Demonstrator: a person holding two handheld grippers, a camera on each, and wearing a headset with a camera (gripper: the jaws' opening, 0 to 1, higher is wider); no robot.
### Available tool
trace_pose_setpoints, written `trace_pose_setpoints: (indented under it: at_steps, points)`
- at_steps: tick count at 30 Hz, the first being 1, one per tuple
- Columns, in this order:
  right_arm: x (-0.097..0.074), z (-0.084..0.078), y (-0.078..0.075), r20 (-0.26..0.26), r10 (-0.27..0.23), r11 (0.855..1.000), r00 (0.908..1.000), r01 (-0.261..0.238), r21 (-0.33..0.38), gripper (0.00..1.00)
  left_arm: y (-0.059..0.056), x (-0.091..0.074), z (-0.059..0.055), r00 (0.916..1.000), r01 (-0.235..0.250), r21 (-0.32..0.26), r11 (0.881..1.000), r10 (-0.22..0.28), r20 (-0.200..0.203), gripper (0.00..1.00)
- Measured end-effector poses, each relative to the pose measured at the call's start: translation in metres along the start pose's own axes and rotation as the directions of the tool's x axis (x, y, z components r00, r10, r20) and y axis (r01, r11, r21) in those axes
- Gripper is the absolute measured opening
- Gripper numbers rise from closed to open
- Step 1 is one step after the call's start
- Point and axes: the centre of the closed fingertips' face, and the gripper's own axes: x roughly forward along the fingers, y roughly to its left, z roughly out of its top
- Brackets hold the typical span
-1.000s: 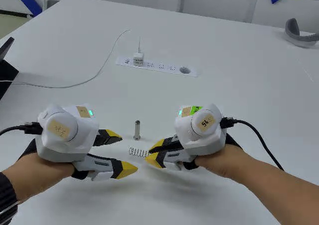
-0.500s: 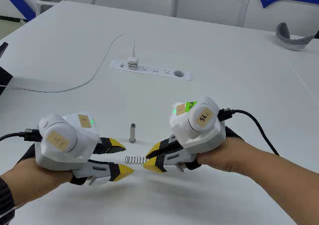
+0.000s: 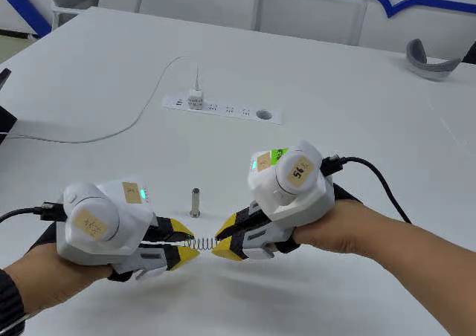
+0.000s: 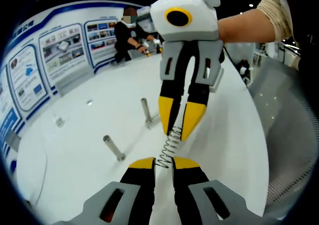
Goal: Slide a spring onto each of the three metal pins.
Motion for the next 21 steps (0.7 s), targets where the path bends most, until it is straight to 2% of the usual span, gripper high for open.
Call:
trace_pose_setpoints:
  at_steps: [11,21]
  points:
    - [-0.008,0.017,-0.002,0.025,-0.015,1.000,0.9996,0.016,-0.027,0.11,0.000,0.002,0.002,0.9999,-0.004,-0.009,1.000,0.004,0.014,0.12]
    - [-0.009,0.034,0.000,0.059,-0.017,0.999,0.9981,0.019,-0.045,0.11,-0.003,0.004,0.004,0.9997,-0.001,-0.022,1.000,0.001,0.024,0.11]
